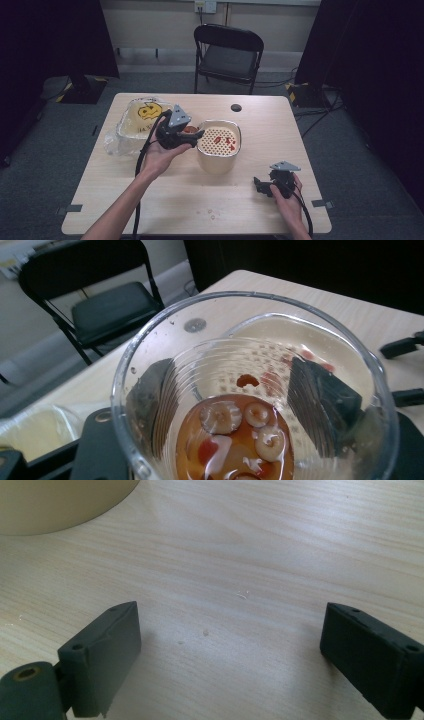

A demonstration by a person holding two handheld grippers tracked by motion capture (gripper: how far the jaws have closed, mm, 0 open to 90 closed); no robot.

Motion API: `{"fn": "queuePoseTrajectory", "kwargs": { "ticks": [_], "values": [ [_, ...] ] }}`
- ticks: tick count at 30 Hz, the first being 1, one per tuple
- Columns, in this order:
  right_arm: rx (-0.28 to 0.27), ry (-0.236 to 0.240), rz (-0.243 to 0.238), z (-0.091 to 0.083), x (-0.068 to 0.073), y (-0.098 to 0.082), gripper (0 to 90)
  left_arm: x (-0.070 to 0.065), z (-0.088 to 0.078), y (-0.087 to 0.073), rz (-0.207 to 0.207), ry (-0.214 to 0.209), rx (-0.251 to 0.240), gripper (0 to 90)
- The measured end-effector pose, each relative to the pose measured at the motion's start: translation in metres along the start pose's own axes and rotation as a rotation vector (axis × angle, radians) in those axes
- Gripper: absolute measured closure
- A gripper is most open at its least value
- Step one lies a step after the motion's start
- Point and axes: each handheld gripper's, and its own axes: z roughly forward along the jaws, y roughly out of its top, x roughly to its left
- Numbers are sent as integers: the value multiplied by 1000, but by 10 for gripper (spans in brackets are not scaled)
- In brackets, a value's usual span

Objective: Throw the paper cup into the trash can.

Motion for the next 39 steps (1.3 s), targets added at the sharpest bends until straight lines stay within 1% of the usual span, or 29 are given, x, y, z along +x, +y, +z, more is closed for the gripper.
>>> {"fn": "queuePoseTrajectory", "kwargs": {
  "ticks": [3,4,5,8,9,10,11,12,13,14,16,17,19,20,21,23,24,25,26,27,28,30,31,32,33,36,37,38,39],
  "values": [
    [0,0,1,0,0,0,88,3,10,4,36,22,-13,366],
    [0,0,1,0,0,0,88,3,10,4,36,22,-13,368],
    [0,0,1,0,0,0,88,5,16,6,64,42,-5,370],
    [0,0,0,0,0,0,88,4,22,9,105,73,11,373],
    [0,0,0,0,0,0,88,4,24,11,131,83,23,375],
    [0,0,0,0,0,0,88,4,24,11,131,83,23,376],
    [0,0,0,0,0,0,88,1,28,13,188,123,40,378],
    [0,0,0,0,0,0,88,-1,30,14,228,144,55,379],
    [0,0,0,0,0,0,88,-3,32,15,239,153,61,379],
    [0,0,0,0,0,0,88,-4,33,16,253,152,61,381],
    [0,0,0,0,0,0,88,-7,35,17,276,165,53,383],
    [0,0,0,0,0,0,88,-7,35,17,276,165,53,384],
    [0,0,0,0,0,0,88,-8,38,18,302,160,67,385],
    [0,0,0,0,0,0,88,-9,40,18,317,172,71,388],
    [0,0,1,0,0,0,88,-12,43,19,376,200,88,390],
    [0,0,1,0,0,0,88,-16,45,20,435,224,112,391],
    [0,0,1,0,0,0,88,-16,45,20,435,224,112,391],
    [0,0,0,0,0,0,88,-20,48,21,470,240,124,392],
    [0,0,0,0,0,0,88,-21,49,21,477,242,122,392],
    [0,0,0,0,0,0,88,-22,50,21,507,257,134,392],
    [0,0,0,0,0,0,88,-24,51,20,515,260,131,392],
    [0,0,0,0,0,0,88,-25,54,20,533,261,143,393],
    [0,0,1,0,0,0,88,-26,54,21,571,278,159,393],
    [0,0,1,0,0,0,88,-26,54,21,571,278,159,395],
    [0,0,1,0,0,0,88,-27,55,23,605,312,167,397],
    [0,0,0,0,0,0,88,-27,56,25,619,321,167,399],
    [0,0,0,0,0,0,88,-27,56,28,664,334,182,399],
    [0,0,0,0,0,0,88,-27,56,28,664,334,182,399],
    [0,0,1,0,0,0,88,-26,57,30,680,348,193,399]
  ]
}}
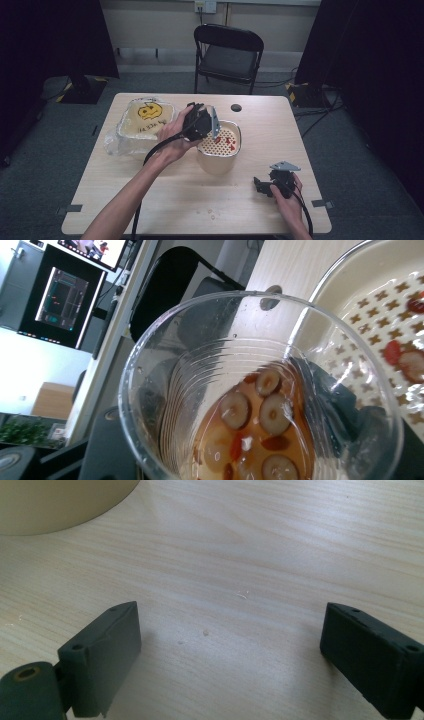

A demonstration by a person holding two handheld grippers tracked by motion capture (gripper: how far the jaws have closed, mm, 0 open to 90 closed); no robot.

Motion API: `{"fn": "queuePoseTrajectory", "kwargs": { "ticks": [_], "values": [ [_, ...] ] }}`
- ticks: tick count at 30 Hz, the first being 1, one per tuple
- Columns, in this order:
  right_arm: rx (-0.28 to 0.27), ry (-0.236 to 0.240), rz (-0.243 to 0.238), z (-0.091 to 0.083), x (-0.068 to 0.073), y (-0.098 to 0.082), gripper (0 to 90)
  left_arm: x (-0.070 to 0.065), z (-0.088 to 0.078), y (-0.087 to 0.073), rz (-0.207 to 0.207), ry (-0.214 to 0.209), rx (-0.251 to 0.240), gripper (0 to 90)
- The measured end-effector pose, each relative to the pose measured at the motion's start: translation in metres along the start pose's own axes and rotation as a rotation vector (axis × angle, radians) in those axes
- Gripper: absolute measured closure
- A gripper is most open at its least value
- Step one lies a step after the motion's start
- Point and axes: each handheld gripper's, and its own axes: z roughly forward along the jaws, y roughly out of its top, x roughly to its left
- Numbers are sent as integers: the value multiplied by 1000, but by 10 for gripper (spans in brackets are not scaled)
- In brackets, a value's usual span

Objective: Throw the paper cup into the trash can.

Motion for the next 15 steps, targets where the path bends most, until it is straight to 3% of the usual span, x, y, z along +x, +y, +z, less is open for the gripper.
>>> {"fn": "queuePoseTrajectory", "kwargs": {
  "ticks": [3,5,8,9,11,14,15],
  "values": [
    [0,0,-1,0,0,0,88,1,1,1,26,19,16,401],
    [0,0,-1,0,0,0,88,-1,3,3,107,55,41,401],
    [0,1,-1,0,0,0,88,-4,6,6,181,83,69,401],
    [0,1,-1,0,0,0,88,-4,6,6,181,83,69,402],
    [0,0,0,0,0,0,88,-8,8,7,254,112,99,402],
    [0,1,1,0,0,0,88,-11,11,8,265,97,115,402],
    [0,1,1,0,0,0,88,-11,12,8,291,110,114,402]
  ]
}}
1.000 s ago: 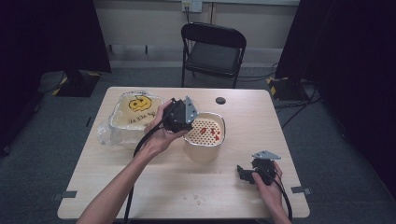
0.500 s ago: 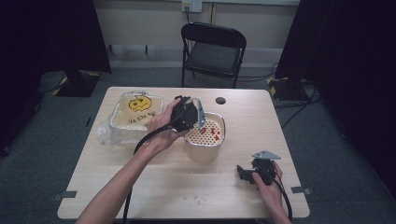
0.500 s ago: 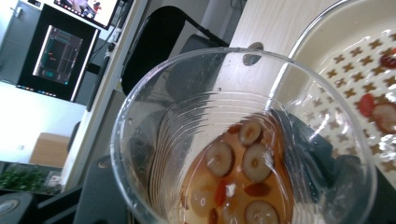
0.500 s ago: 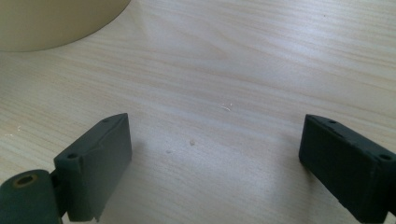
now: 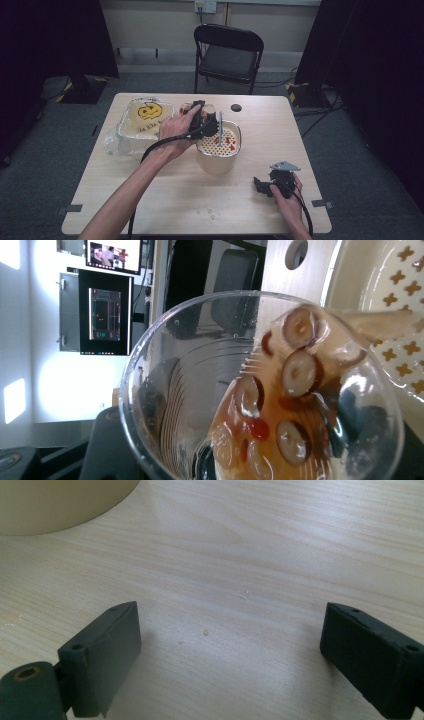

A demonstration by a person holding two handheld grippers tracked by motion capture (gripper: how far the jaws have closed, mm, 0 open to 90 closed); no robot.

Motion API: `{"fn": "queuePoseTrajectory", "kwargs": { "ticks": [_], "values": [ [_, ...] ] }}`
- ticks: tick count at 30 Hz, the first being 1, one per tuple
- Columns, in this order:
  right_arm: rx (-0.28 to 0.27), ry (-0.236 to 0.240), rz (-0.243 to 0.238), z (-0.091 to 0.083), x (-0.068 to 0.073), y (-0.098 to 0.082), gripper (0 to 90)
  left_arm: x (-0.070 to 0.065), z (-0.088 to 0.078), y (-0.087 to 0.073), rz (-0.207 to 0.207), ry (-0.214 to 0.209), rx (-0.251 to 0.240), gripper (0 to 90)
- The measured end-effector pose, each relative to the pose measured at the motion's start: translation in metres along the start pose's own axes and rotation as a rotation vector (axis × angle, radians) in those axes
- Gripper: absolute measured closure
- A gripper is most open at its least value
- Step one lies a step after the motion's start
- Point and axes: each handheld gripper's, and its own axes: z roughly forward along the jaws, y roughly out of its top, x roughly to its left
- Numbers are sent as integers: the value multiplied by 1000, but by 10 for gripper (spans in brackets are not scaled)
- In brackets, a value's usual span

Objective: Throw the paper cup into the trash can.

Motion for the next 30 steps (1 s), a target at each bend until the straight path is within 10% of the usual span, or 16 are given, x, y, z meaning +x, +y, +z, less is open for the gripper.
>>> {"fn": "queuePoseTrajectory", "kwargs": {
  "ticks": [30],
  "values": [
    [0,0,-1,0,0,0,88,-13,3,16,384,182,82,403]
  ]
}}
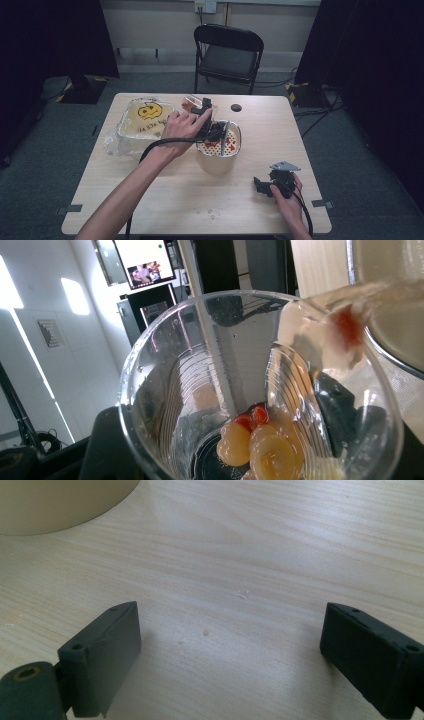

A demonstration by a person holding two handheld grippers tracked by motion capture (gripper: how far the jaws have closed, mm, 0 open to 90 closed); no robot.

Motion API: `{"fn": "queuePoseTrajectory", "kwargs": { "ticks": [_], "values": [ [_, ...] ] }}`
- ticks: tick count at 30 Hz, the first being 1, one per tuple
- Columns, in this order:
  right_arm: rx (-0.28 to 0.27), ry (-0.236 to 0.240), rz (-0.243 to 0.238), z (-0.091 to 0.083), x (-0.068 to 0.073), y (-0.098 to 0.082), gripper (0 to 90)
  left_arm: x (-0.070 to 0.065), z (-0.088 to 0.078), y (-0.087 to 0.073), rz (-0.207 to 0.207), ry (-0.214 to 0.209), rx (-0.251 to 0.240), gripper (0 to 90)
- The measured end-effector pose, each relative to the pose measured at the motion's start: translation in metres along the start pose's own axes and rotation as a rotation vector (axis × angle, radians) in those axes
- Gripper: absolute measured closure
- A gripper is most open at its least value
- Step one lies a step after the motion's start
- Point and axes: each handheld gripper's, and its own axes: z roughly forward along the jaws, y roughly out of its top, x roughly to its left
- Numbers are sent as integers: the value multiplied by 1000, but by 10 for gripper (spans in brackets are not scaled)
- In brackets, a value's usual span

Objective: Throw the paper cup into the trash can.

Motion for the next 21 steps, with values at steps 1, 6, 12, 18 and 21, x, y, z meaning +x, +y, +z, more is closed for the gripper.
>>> {"fn": "queuePoseTrajectory", "kwargs": {
  "ticks": [1,6,12,18,21],
  "values": [
    [0,0,0,0,0,0,88,0,-1,1,10,8,6,401],
    [1,-1,1,0,0,0,88,-1,-2,3,71,37,18,404],
    [0,-1,0,0,0,0,88,-3,-3,6,139,75,45,405],
    [0,-2,2,0,0,0,88,-8,-4,10,266,143,61,406],
    [0,-2,1,0,0,0,88,-11,-4,10,311,159,64,406]
  ]
}}
